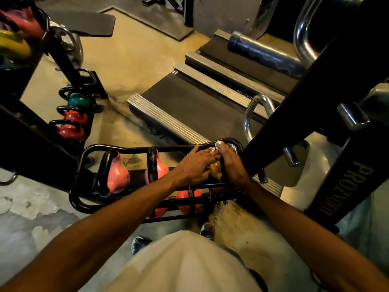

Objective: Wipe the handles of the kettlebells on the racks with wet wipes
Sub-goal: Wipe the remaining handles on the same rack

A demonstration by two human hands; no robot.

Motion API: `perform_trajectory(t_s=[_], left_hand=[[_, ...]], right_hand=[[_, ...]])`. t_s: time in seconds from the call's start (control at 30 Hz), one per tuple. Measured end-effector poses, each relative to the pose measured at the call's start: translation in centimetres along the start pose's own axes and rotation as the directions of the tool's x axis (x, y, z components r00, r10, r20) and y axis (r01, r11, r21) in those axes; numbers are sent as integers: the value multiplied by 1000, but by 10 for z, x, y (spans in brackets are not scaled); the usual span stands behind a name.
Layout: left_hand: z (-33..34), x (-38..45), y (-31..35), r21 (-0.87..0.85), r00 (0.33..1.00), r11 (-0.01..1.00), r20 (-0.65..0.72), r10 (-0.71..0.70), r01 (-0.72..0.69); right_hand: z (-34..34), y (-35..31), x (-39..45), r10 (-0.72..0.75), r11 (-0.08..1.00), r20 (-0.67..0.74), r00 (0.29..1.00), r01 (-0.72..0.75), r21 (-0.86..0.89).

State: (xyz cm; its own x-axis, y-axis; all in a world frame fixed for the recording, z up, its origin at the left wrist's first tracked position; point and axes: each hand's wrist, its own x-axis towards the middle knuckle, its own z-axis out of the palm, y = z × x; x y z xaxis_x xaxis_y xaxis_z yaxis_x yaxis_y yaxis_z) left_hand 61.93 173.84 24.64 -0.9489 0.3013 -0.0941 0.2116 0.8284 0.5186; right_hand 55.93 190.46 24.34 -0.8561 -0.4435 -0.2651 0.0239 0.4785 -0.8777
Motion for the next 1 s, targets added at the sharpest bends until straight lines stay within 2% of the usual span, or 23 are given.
perform_trajectory(t_s=[0.07, 0.2, 0.4, 0.63, 0.8, 1.0], left_hand=[[7, 3, 1, 90, 998, 995, 52, 44, -48], [12, 7, 3, 205, 999, 978, 50, 23, -32], [11, 8, 8, 233, 999, 972, 48, -2, -9], [7, 10, 9, 205, 999, 979, 34, -14, 7], [3, 9, 10, 217, 999, 976, 52, -13, 2], [2, 10, 13, 167, 999, 986, 43, -21, 14]], right_hand=[[3, -4, 9, 110, 977, -22, 994, -104, 186], [0, -2, 22, 299, 895, 1, 954, -280, 348], [-11, -6, 21, 371, 788, 94, 924, -367, 494], [-10, 10, 15, 493, 746, 57, 868, -455, 487], [-12, 15, 5, 525, 741, 67, 849, -494, 455], [-17, -1, 17, 550, 706, 12, 835, -473, 527]])
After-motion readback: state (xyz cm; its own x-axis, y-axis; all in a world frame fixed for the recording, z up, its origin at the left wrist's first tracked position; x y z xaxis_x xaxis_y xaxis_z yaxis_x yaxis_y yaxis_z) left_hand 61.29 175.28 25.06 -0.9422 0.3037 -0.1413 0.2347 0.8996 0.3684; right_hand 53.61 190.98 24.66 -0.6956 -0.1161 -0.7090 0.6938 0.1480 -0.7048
